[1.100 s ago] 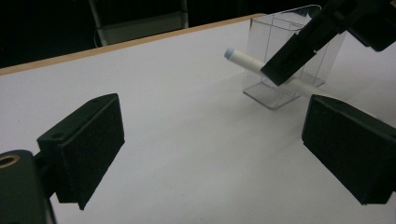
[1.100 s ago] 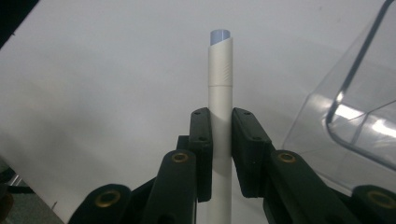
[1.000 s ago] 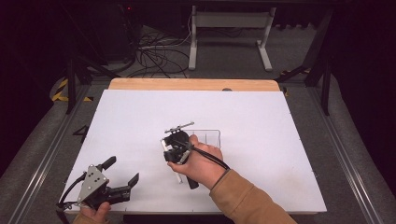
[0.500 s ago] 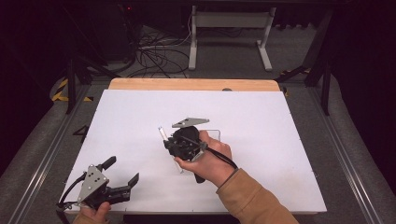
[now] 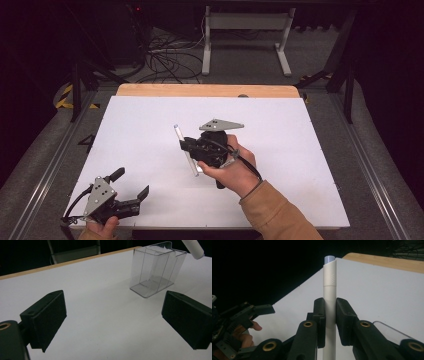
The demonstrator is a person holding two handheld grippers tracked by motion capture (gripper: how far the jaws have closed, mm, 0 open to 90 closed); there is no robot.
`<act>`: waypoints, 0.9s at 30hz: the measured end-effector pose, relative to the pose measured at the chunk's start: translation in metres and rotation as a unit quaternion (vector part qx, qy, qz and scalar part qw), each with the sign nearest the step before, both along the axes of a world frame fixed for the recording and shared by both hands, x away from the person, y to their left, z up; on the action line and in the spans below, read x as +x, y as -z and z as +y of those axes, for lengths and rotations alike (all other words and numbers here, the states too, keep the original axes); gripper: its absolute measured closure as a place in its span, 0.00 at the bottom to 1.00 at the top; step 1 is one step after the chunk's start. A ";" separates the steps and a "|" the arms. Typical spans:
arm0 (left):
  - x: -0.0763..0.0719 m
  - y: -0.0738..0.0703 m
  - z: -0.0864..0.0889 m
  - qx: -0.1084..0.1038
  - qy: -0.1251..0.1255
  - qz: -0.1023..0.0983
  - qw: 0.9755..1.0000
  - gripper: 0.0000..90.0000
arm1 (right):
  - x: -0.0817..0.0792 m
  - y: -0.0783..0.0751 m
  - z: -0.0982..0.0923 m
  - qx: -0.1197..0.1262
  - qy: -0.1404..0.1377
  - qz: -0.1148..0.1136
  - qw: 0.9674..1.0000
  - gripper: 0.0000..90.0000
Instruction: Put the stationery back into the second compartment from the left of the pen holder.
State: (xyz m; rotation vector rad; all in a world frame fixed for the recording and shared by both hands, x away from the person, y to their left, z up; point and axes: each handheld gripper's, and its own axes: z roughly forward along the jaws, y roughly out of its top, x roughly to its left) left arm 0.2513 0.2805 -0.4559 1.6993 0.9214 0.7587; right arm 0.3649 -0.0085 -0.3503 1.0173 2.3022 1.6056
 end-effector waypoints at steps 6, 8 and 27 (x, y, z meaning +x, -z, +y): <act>0.000 0.000 0.000 -0.001 0.000 0.001 1.000 0.07 | 0.003 -0.002 -0.013 0.037 -0.010 -0.033 0.999 0.88; 0.000 0.000 0.000 0.000 0.001 0.001 1.000 0.07 | 0.005 -0.002 -0.018 0.048 -0.009 -0.039 0.998 0.88; 0.000 0.000 0.000 0.000 0.000 0.001 1.000 0.07 | 0.022 0.008 -0.050 0.084 0.001 -0.120 0.989 0.88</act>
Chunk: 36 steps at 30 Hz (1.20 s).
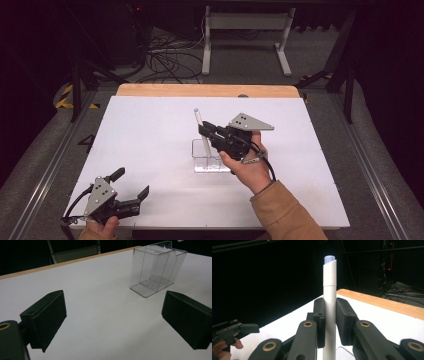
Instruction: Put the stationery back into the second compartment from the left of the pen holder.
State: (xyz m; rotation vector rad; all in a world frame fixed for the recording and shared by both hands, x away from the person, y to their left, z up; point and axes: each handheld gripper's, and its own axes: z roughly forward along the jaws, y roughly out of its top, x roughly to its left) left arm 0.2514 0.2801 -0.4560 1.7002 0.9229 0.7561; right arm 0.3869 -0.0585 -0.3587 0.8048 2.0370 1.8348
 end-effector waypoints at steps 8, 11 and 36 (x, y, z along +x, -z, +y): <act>0.000 0.000 0.000 0.000 0.000 0.000 1.000 0.07 | 0.008 0.013 -0.007 -0.016 0.009 -0.040 0.999 0.88; 0.000 0.000 0.000 0.000 -0.001 -0.001 1.000 0.07 | 0.011 0.016 -0.010 -0.005 0.004 -0.032 0.999 0.88; 0.001 0.001 -0.001 0.000 0.001 0.002 1.000 0.07 | 0.015 0.052 -0.015 -0.021 0.009 -0.027 0.999 0.88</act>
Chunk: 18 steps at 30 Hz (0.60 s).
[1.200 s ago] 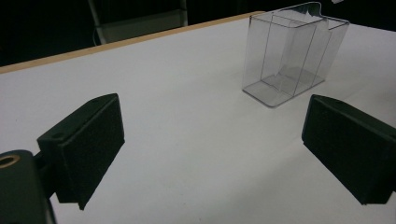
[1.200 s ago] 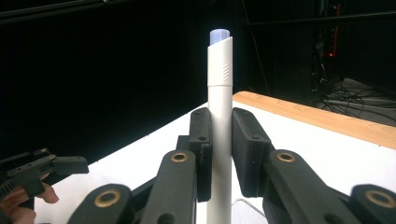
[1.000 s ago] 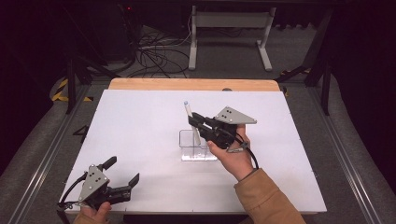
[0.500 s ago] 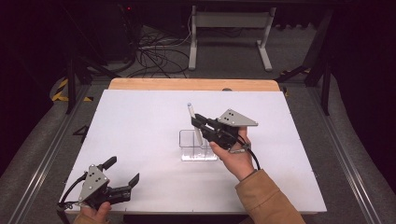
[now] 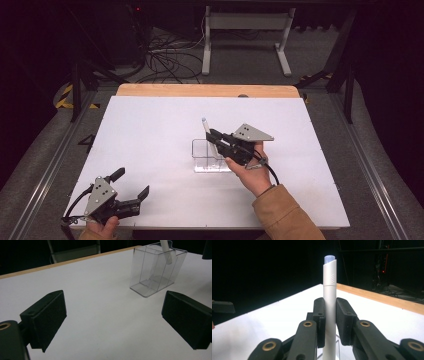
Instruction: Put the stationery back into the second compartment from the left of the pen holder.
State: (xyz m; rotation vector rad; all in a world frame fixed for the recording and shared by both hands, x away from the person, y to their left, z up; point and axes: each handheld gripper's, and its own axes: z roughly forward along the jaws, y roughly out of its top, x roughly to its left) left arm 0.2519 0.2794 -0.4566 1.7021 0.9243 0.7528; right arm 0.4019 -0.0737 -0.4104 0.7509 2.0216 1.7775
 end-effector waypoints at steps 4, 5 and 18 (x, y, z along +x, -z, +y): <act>0.000 0.000 0.000 0.000 0.000 0.000 1.000 0.07 | 0.000 0.004 -0.001 -0.003 0.001 -0.001 1.000 0.88; 0.000 0.000 0.000 0.000 0.000 0.000 1.000 0.07 | 0.000 0.006 -0.001 -0.004 0.001 0.000 1.000 0.88; 0.000 0.000 -0.001 0.003 0.000 0.003 1.000 0.07 | 0.001 0.014 -0.006 -0.002 0.001 0.016 1.000 0.75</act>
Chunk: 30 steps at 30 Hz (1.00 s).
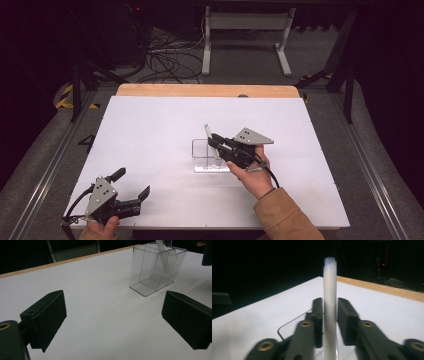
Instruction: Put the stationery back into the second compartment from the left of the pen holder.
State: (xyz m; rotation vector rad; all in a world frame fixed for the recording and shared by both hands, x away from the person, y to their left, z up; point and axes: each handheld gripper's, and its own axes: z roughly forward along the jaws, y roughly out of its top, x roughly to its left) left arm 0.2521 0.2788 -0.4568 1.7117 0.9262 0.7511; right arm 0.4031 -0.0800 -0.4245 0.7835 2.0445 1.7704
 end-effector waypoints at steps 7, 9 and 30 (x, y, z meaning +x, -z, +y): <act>0.000 0.000 0.000 -0.001 0.000 0.000 1.000 0.07 | -0.001 -0.012 -0.011 -0.002 0.020 -0.022 1.000 0.41; 0.000 0.000 -0.001 -0.001 0.001 0.000 1.000 0.07 | -0.004 -0.016 -0.015 -0.006 0.023 -0.026 0.999 0.36; -0.001 -0.001 -0.001 0.002 -0.005 -0.008 1.000 0.08 | -0.025 -0.050 -0.036 -0.053 -0.005 -0.061 0.997 0.20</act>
